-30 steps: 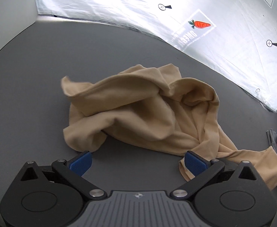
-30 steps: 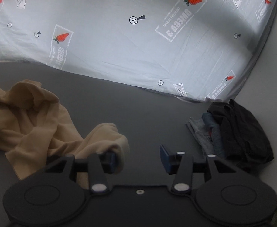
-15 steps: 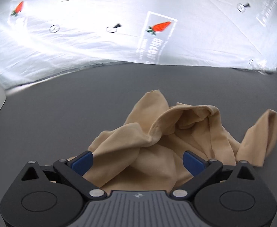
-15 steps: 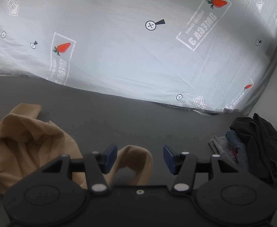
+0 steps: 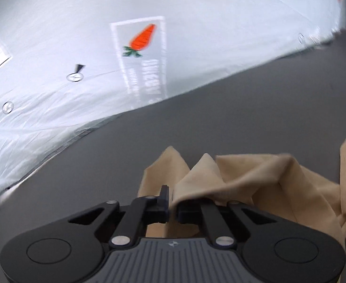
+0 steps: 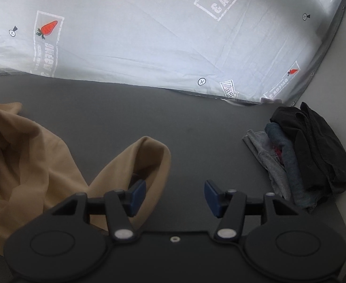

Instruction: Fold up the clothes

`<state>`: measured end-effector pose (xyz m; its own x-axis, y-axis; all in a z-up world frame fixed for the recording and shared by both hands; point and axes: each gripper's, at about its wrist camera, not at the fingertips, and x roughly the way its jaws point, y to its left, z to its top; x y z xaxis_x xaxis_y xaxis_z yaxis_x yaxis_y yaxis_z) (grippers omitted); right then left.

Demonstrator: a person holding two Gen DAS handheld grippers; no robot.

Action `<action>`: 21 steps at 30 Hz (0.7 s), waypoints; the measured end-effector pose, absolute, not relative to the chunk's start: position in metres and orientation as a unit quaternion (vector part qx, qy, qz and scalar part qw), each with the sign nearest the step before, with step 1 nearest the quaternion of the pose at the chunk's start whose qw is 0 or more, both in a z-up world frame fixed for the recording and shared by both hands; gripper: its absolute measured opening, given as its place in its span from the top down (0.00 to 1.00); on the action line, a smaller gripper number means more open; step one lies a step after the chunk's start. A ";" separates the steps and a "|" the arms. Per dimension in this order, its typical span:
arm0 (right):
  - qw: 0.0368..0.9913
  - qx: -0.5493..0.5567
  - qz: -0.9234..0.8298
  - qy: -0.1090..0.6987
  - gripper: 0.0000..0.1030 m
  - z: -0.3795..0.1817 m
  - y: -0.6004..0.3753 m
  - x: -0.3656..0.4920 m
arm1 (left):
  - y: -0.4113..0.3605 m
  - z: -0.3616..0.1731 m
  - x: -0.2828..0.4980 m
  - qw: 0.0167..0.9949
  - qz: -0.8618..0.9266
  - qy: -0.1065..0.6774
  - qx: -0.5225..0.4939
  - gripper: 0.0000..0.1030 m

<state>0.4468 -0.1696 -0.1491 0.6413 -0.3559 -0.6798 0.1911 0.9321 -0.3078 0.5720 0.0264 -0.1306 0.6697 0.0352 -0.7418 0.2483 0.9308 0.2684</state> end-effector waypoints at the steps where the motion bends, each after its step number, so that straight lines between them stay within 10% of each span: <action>1: 0.900 -0.109 -0.149 0.394 0.46 -0.149 -0.168 0.447 | 0.050 -0.116 0.567 0.909 -0.022 0.387 0.151 0.93; 11: 0.903 -0.143 -0.081 0.397 0.46 -0.154 -0.132 0.469 | 0.325 -0.089 0.488 0.838 0.365 0.388 -0.115 0.82; 15: 0.910 -0.149 -0.045 0.385 0.45 -0.145 -0.107 0.485 | 0.346 -0.097 0.447 0.842 0.321 0.397 -0.175 0.42; 21: 0.914 -0.145 0.034 0.378 0.44 -0.141 -0.065 0.522 | 0.337 -0.097 0.444 0.868 0.279 0.371 -0.175 0.25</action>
<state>0.5219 -0.0650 -0.1411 0.7126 -0.0475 -0.6999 -0.1708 0.9559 -0.2387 0.4441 0.3370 -0.0966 0.5695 0.3548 -0.7415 -0.6145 0.7829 -0.0973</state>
